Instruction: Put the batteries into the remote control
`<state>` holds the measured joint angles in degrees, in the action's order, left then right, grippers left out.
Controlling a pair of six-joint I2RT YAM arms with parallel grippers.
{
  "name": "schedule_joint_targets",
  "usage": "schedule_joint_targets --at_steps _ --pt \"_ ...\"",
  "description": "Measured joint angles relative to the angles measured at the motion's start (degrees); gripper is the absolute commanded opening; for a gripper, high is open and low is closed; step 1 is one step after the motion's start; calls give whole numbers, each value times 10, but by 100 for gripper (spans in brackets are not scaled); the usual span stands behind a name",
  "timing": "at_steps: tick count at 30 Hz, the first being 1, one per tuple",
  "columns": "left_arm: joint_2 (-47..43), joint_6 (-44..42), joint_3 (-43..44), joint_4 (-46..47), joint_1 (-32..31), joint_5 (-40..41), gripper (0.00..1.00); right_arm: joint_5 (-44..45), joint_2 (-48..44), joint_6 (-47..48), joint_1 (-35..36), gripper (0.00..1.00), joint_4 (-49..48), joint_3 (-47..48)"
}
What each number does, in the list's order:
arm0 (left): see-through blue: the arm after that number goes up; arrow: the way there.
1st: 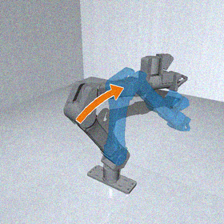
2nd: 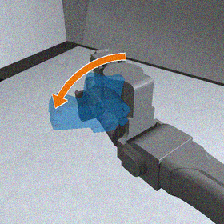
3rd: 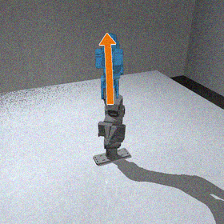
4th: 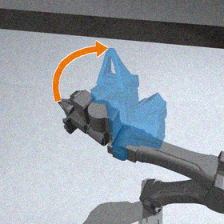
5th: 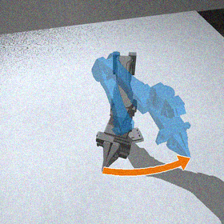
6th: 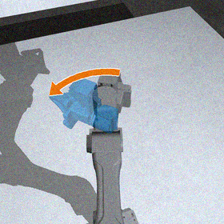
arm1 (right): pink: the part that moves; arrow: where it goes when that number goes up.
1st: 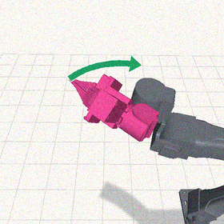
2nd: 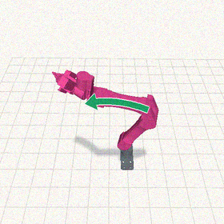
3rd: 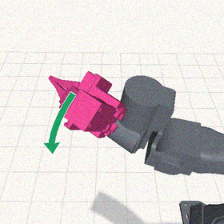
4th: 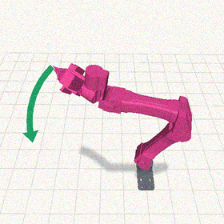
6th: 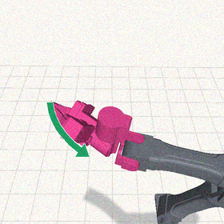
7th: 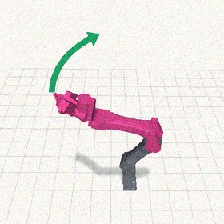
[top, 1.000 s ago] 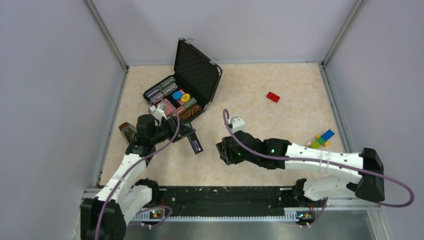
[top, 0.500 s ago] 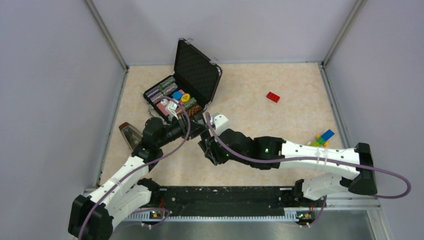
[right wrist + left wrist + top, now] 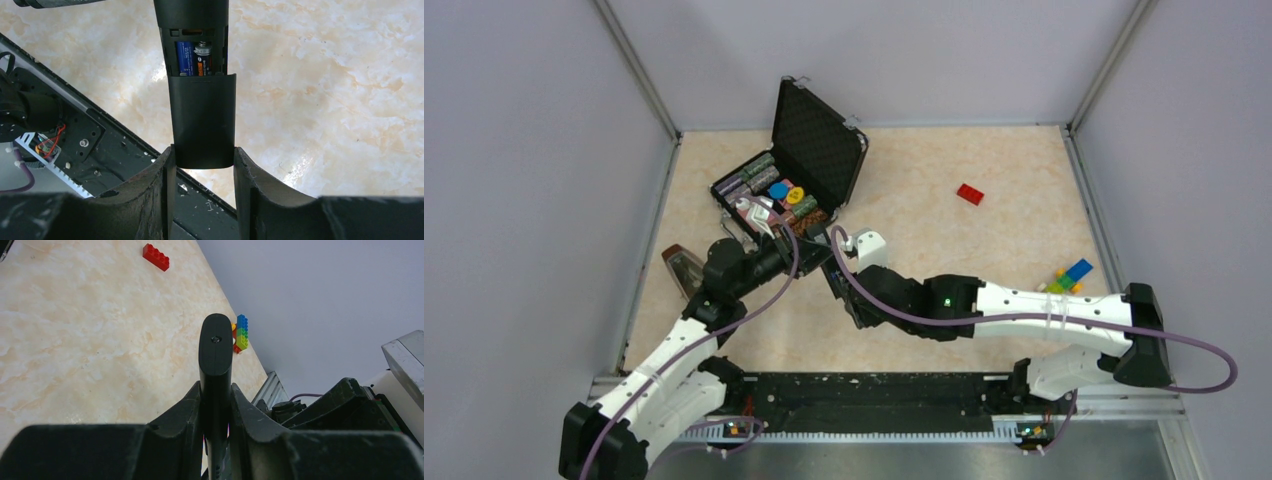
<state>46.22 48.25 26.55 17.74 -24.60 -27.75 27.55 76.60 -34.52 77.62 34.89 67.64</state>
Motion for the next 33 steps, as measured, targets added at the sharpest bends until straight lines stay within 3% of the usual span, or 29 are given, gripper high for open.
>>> schedule_joint_targets --at_steps 33 --pt "9 5 0 -11 -2 -4 0 13 53 8 -9 26 0 38"
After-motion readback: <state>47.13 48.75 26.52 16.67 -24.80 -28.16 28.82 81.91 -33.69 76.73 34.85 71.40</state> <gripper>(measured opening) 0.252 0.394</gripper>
